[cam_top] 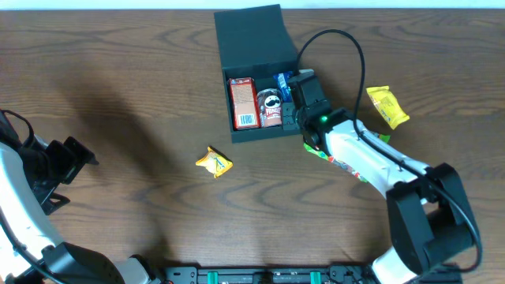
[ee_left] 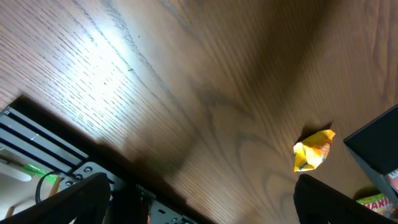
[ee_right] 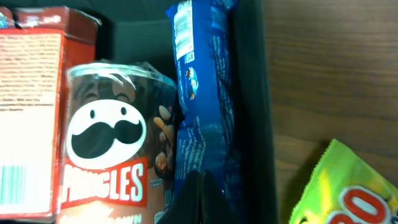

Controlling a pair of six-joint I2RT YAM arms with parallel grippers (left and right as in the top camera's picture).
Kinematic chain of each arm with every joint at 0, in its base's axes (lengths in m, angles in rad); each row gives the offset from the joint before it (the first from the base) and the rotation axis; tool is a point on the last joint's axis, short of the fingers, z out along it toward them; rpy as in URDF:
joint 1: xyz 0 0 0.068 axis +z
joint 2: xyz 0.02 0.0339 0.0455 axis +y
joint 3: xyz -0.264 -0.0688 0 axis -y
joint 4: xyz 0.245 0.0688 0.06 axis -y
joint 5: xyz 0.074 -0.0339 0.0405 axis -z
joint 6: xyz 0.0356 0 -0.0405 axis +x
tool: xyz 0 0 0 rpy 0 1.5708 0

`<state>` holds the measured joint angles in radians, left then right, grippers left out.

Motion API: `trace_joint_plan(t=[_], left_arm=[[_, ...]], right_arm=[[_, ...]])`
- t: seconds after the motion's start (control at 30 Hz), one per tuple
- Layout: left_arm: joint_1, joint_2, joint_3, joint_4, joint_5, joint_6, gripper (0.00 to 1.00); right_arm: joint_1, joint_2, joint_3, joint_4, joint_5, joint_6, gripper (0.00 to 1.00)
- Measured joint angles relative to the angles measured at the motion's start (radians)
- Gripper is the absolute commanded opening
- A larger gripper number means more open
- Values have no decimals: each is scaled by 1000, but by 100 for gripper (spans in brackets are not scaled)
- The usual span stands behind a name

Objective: Pack container
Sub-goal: 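Push the blue packet upright beside the Pringles can with the right gripper, then withdraw the right gripper and move toward the small yellow packet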

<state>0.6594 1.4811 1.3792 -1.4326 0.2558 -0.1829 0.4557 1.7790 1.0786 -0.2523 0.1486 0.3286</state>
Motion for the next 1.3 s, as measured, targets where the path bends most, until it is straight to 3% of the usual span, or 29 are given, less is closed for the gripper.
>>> trace_joint_plan(t=[0.47,0.8,1.07,1.2,1.3], left_arm=[[0,0,0,0,0,0,95],[0,0,0,0,0,0,95],[0,0,0,0,0,0,95],[0,0,0,0,0,0,95],[0,0,0,0,0,0,95]], right_arm=[[0,27,21,-33,18,-12,1],[0,-404,132,-389,40,-29,2],[1,-653,98,-711,51,-166,2],[0,-779,51,-722,66,-189,17],[-11,-837,3,-705,71,-197,20]])
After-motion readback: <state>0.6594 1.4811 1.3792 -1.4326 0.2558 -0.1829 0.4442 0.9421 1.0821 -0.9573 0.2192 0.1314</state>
